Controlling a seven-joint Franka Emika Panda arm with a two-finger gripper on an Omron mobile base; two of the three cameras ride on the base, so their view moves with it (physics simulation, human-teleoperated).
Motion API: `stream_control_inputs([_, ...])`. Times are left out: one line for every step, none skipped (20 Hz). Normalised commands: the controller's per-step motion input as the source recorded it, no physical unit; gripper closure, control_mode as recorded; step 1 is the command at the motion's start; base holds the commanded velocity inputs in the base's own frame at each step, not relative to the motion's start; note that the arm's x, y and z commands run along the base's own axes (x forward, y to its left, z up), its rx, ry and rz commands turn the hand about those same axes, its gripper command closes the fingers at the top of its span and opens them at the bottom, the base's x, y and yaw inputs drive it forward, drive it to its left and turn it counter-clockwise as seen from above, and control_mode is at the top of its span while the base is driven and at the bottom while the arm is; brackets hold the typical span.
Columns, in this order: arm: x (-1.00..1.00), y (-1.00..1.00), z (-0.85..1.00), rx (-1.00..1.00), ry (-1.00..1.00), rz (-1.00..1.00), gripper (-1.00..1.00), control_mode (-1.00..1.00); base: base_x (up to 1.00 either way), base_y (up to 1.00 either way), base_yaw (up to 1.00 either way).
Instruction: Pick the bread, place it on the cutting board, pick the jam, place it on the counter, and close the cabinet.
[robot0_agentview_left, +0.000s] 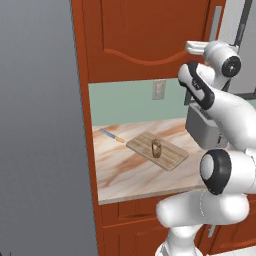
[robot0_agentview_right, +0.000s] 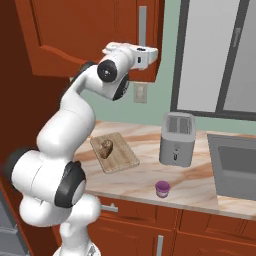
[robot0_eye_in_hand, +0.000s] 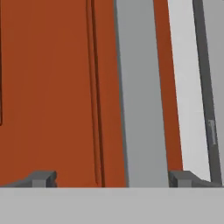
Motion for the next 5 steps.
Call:
stream_control_inputs([0.32, 0.00, 0.00, 0.00, 0.04, 0.05, -1.00, -1.00, 0.00, 0.00, 0.00])
stream_control_inputs([0.29, 0.00, 0.00, 0.00, 0.05, 0.04, -1.00, -1.00, 0.00, 0.00, 0.00])
stream_control_inputs([0.28, 0.00, 0.00, 0.00, 0.05, 0.04, -1.00, -1.00, 0.00, 0.00, 0.00])
stream_control_inputs([0.25, 0.00, 0.00, 0.00, 0.05, 0.04, -1.00, -1.00, 0.00, 0.00, 0.00])
stream_control_inputs([0.17, 0.00, 0.00, 0.00, 0.06, 0.04, -1.00, -1.00, 0.00, 0.00, 0.00])
